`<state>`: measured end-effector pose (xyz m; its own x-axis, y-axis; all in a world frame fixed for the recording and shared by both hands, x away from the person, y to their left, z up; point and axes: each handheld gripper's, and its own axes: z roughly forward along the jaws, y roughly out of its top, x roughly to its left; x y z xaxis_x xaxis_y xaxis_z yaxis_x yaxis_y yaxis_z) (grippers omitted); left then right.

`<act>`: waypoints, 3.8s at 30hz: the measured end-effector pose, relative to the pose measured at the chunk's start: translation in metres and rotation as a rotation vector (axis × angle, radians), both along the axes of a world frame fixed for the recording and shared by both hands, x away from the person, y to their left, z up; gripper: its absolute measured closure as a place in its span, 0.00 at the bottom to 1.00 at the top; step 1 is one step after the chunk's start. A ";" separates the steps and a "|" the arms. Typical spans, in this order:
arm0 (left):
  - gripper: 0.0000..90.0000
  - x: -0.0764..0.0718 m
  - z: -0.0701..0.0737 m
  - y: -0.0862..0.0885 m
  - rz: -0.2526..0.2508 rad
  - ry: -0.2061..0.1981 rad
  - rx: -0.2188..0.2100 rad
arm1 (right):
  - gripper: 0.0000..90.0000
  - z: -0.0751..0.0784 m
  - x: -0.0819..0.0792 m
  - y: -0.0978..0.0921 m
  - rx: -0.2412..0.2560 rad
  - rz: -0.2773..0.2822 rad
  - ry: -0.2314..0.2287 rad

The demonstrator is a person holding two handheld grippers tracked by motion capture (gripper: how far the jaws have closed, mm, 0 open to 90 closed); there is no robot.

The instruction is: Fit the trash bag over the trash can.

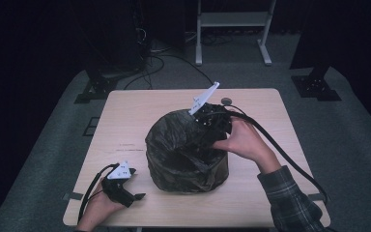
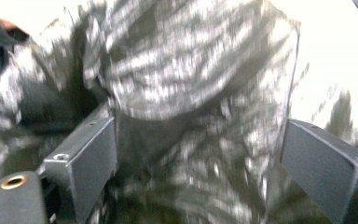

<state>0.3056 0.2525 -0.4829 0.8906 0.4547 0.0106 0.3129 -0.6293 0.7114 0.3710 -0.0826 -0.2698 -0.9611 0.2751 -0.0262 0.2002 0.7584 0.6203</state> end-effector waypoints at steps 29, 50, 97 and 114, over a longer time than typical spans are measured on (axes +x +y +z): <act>0.00 0.000 0.000 0.000 0.000 0.000 -0.001 | 0.11 -0.054 0.030 0.092 -0.230 0.025 0.086; 0.00 0.000 0.000 0.000 0.000 -0.001 0.000 | 0.11 -0.030 0.040 0.056 -0.275 -0.083 0.022; 0.00 0.000 0.000 -0.001 0.002 0.000 -0.001 | 0.10 -0.019 -0.018 -0.128 0.210 -0.223 -0.052; 0.00 0.000 0.000 -0.001 0.001 0.001 0.000 | 0.10 -0.078 -0.041 -0.150 0.283 -0.255 -0.064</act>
<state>0.3053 0.2519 -0.4829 0.8901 0.4557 0.0102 0.3140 -0.6292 0.7111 0.3297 -0.2324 -0.3476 -0.8597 0.5101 0.0270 0.3141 0.4862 0.8155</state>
